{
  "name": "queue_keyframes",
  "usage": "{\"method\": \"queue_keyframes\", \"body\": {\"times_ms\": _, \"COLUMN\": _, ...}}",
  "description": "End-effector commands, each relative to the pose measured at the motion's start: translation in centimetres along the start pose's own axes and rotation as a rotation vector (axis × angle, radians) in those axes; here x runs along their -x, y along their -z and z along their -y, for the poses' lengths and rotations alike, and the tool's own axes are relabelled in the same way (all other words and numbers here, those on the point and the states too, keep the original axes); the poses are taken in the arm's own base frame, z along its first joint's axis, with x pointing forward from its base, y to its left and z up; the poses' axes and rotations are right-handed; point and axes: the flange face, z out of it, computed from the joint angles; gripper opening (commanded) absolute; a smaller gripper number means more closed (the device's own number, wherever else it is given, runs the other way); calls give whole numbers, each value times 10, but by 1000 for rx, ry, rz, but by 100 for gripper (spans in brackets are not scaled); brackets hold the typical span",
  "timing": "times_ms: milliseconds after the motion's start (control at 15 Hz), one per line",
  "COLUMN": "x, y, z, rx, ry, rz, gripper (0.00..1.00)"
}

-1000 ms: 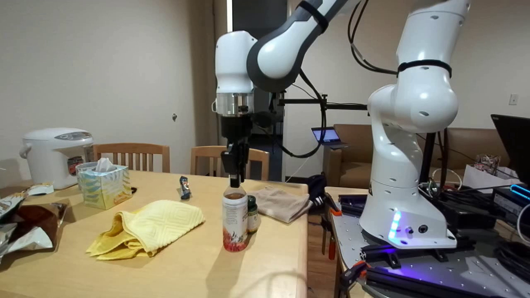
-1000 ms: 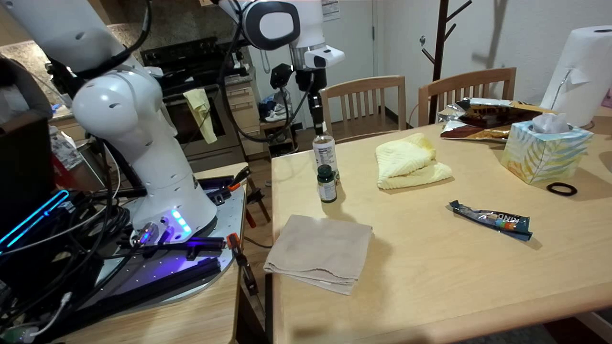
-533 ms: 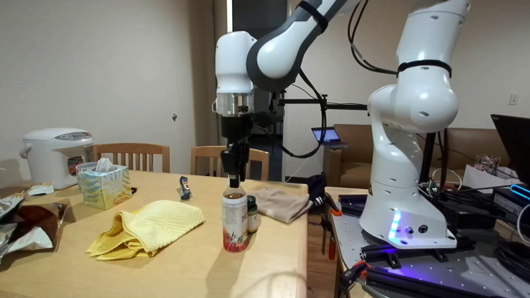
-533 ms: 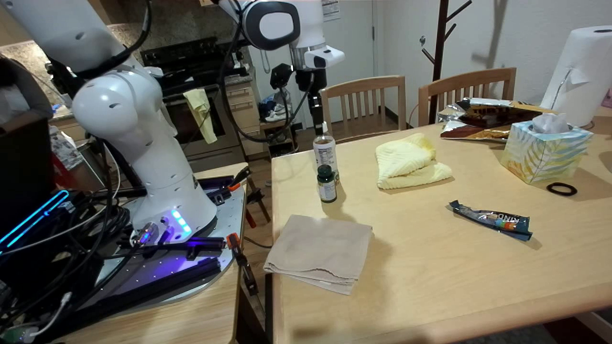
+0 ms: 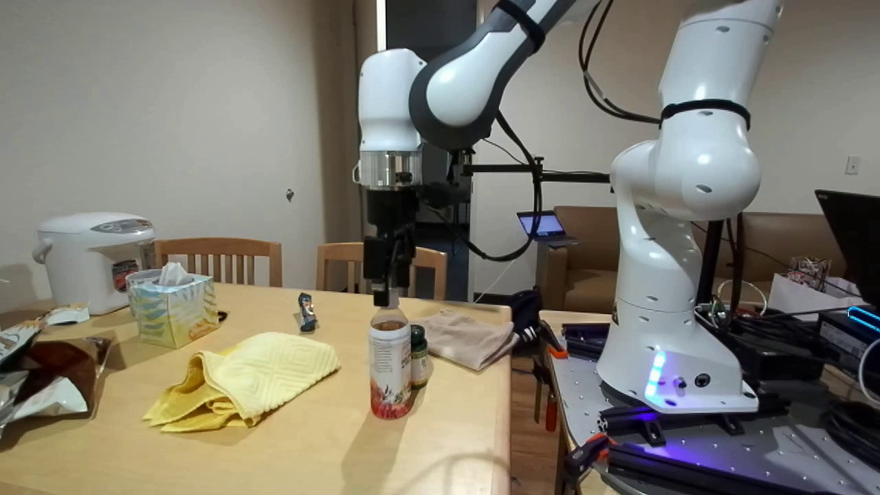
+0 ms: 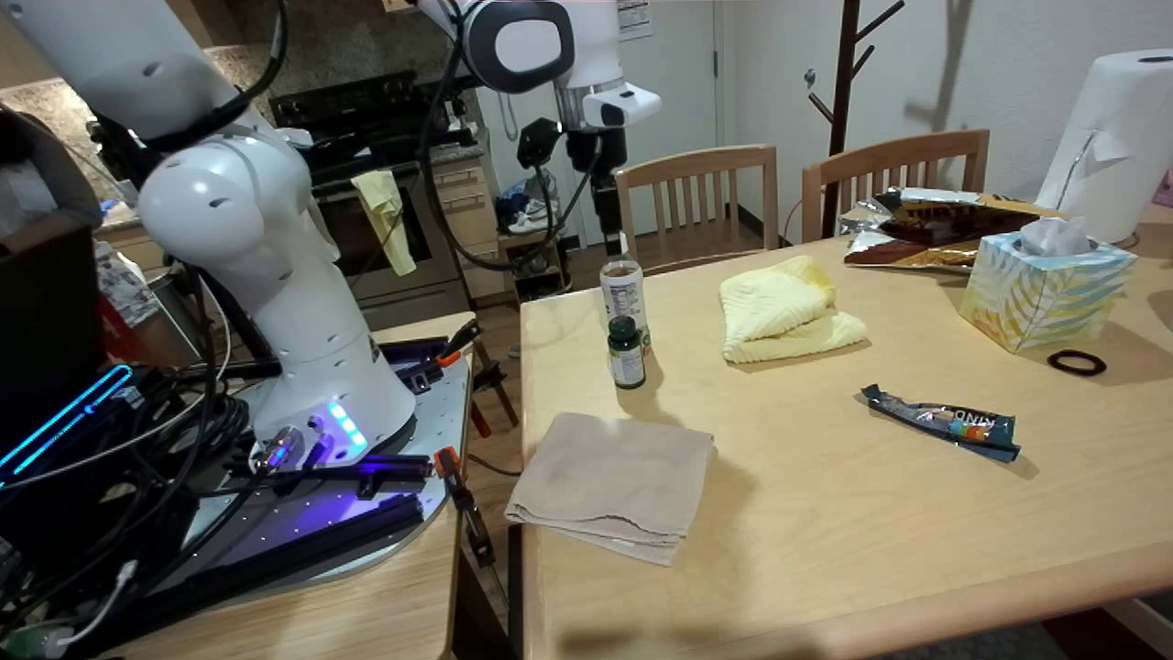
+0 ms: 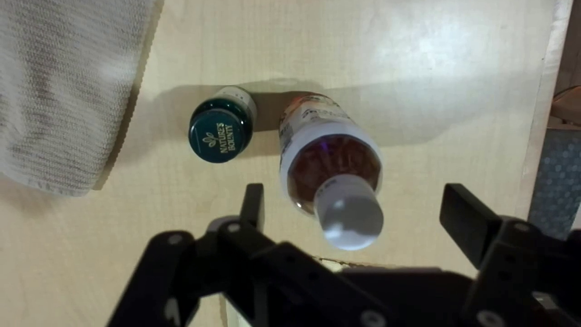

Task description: Move the smaller bottle to the left and shift the bigger bottle to the right near the smaller one

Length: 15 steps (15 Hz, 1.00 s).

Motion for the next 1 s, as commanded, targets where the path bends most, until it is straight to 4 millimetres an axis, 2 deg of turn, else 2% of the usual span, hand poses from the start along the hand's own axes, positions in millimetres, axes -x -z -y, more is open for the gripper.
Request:
{"method": "queue_keyframes", "body": {"times_ms": 0, "x": 3, "y": 22, "z": -4, "rx": -11, "ry": 0, "rz": -45, "gripper": 100}}
{"method": "queue_keyframes", "body": {"times_ms": 267, "x": 4, "y": 46, "z": -3, "rx": -17, "ry": 13, "rz": -127, "gripper": 100}}
{"method": "queue_keyframes", "body": {"times_ms": 533, "x": 5, "y": 62, "z": -8, "rx": -38, "ry": 15, "rz": -214, "gripper": 100}}
{"method": "queue_keyframes", "body": {"times_ms": 733, "x": 8, "y": 62, "z": -17, "rx": -64, "ry": 11, "rz": -270, "gripper": 100}}
{"method": "queue_keyframes", "body": {"times_ms": 800, "x": 0, "y": 63, "z": -6, "rx": -50, "ry": -4, "rz": -227, "gripper": 100}}
{"method": "queue_keyframes", "body": {"times_ms": 933, "x": 2, "y": 61, "z": -12, "rx": -54, "ry": -8, "rz": -244, "gripper": 100}}
